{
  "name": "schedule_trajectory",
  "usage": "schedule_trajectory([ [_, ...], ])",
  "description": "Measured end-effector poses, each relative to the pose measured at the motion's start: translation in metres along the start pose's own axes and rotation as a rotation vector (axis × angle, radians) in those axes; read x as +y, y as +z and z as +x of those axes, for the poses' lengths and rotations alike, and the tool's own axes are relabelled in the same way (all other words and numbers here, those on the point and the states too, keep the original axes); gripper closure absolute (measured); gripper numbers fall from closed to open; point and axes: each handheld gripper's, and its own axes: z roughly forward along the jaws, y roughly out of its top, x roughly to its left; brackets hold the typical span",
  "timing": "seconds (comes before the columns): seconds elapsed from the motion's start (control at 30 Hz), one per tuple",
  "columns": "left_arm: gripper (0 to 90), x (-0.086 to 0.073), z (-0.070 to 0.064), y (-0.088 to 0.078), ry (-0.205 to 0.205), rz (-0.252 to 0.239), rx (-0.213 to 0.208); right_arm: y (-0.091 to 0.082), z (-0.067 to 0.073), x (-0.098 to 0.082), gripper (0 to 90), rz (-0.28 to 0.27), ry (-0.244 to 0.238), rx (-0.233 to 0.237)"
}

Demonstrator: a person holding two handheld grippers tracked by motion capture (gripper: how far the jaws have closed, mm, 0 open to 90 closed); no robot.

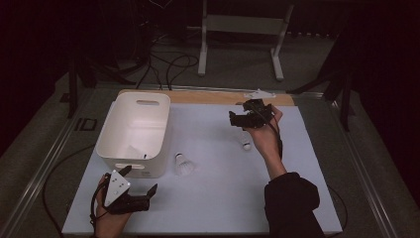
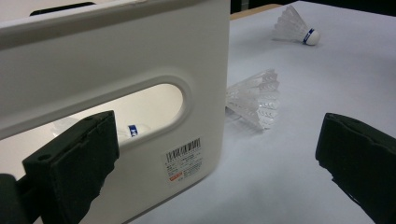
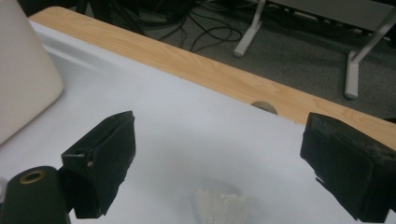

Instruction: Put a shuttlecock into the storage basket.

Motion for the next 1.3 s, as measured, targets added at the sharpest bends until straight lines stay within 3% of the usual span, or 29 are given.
schedule_trajectory([
  [0.3, 0.0, 0.0, 0.0, 0.0, 0.001, 0.002, -0.001, 0.01, -0.009, -0.006, 10.3, 0.031, 0.036, -0.023],
  [0.8, 0.0, 0.0, 0.0, 0.0, 0.002, 0.003, -0.001, 0.021, -0.016, -0.012, 11.9, 0.051, 0.03, -0.071],
  [1.3, 0.0, 0.0, 0.0, 0.001, 0.002, 0.002, -0.002, 0.032, -0.026, -0.02, 12.0, 0.089, 0.061, -0.09],
])
